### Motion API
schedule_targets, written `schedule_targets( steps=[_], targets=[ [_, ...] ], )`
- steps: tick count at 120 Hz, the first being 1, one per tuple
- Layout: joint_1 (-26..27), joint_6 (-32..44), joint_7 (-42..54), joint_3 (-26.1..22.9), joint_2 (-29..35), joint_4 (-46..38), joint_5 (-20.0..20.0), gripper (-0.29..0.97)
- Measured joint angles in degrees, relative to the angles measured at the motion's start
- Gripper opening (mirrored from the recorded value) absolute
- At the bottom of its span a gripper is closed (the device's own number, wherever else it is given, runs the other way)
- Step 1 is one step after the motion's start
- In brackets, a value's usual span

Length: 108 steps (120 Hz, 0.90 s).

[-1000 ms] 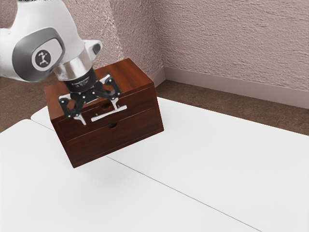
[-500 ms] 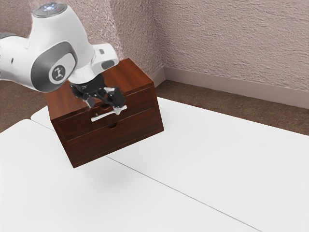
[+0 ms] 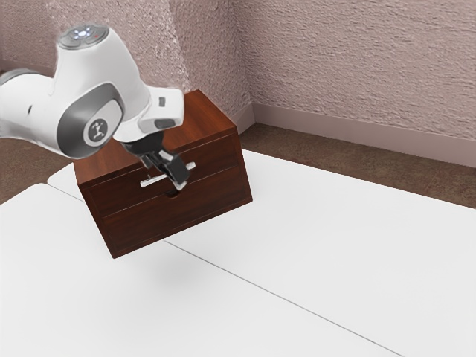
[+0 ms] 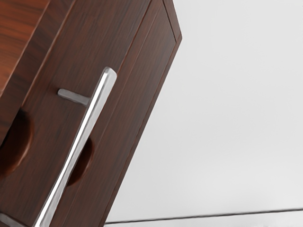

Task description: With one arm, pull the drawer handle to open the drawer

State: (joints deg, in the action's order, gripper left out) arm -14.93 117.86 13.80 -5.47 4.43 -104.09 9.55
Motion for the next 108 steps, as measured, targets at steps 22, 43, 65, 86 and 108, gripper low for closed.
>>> schedule_targets(
  steps=[22,43,65,86,108],
  targets=[
    [-0.72,0.68,4.64,-0.95,-1.35,0.20,0.24,0.67],
    [-0.75,1.25,8.23,-0.96,-3.63,1.81,0.33,0.67],
    [-1.40,1.56,11.29,-0.94,-4.63,2.43,0.24,0.67],
    [-2.08,1.94,13.53,-0.96,-5.13,2.62,0.24,0.67],
    [-2.75,2.43,15.33,-0.94,-5.58,2.62,0.20,0.67]
  ],
)
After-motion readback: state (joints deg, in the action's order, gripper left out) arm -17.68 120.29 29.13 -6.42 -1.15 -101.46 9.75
